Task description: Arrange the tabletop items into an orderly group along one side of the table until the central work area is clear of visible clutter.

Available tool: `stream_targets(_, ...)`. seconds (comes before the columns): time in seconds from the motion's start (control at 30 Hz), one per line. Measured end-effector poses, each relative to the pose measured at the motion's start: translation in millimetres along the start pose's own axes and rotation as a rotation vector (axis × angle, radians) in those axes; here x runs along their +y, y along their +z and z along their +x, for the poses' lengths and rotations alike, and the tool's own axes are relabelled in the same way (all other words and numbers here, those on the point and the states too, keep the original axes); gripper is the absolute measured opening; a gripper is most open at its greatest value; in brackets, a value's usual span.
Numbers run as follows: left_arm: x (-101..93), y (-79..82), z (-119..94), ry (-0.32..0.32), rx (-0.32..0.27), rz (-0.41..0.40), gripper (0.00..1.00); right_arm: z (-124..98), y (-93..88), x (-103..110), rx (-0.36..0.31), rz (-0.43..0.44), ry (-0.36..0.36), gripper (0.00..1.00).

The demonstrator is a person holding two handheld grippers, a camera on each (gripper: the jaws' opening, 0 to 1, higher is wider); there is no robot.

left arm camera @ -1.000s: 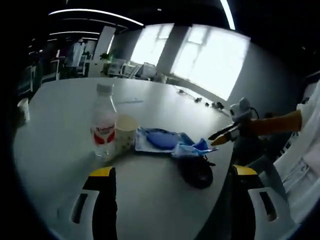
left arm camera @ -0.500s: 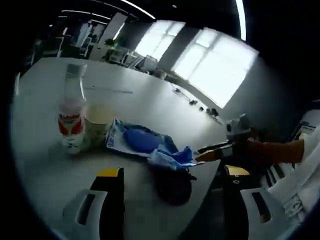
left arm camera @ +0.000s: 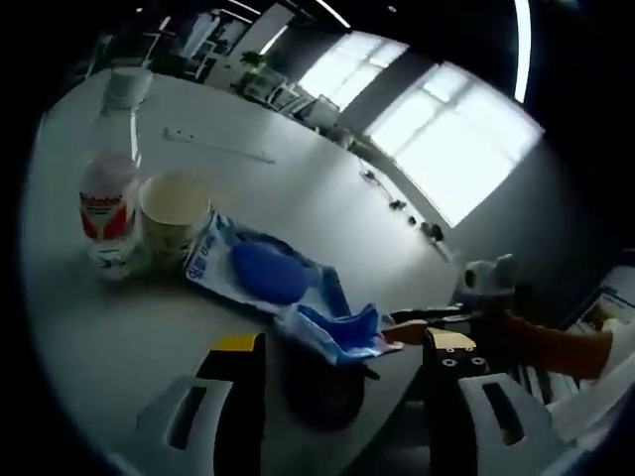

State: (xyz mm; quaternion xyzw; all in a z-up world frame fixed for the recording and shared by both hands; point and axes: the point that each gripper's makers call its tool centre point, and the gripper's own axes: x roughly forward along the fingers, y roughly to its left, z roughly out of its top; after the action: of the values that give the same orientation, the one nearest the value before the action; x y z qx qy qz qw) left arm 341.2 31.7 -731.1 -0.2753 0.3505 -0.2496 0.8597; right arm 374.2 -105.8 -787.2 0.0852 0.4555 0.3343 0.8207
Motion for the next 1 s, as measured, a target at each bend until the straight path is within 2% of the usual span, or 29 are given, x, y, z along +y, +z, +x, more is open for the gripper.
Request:
stream_targets(0.13,2.3,-4.1,12.0,0.035,0.012,-0.018,0.6,1.4,-1.0,3.2,-0.003,0.012,0.01,0.47)
stream_targets(0.3,-4.3,-6.2,24.3,0.025,0.027,-0.015,0.58,5.9,-6.5,2.9,0.008,0.031,0.022,0.46)
stream_targets(0.57,5.6,-13.3,27.9,0.075,0.062,-0.028,0.52,10.4,-10.4,1.6,0.004,0.077,0.042,0.41)
stream_targets(0.73,12.8,-13.0,25.1,0.117,0.04,-0.054,0.47,12.0,-13.9,4.1,0.013,0.107,0.063,0.38)
stream_targets(0.87,14.6,-24.4,30.2,0.126,0.082,-0.038,0.39,13.8,-17.2,3.7,0.022,0.128,0.077,0.35)
stream_targets(1.0,14.2,-30.6,32.6,0.145,0.087,-0.044,0.3,12.5,-16.7,4.2,0.017,0.132,0.088,0.27)
